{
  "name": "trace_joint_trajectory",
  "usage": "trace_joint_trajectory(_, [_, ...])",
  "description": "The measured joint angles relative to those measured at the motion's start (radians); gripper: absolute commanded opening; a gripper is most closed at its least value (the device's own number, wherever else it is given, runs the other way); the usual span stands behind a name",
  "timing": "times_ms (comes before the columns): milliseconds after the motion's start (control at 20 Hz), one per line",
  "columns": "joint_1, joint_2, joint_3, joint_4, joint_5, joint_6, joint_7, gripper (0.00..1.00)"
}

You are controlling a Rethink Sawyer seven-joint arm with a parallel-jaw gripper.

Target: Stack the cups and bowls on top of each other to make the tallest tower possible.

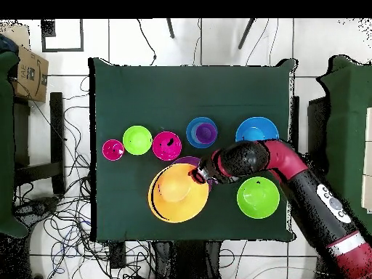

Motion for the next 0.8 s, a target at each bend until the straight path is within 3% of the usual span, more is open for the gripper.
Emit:
trace_joint_trajectory(500, [0.031, -0.095, -0.024, -0.106, -0.117, 0.076, -0.089, 0.0])
trace_joint_trajectory(800, [0.063, -0.138, -0.048, -0.153, -0.127, 0.159, -0.129, 0.0])
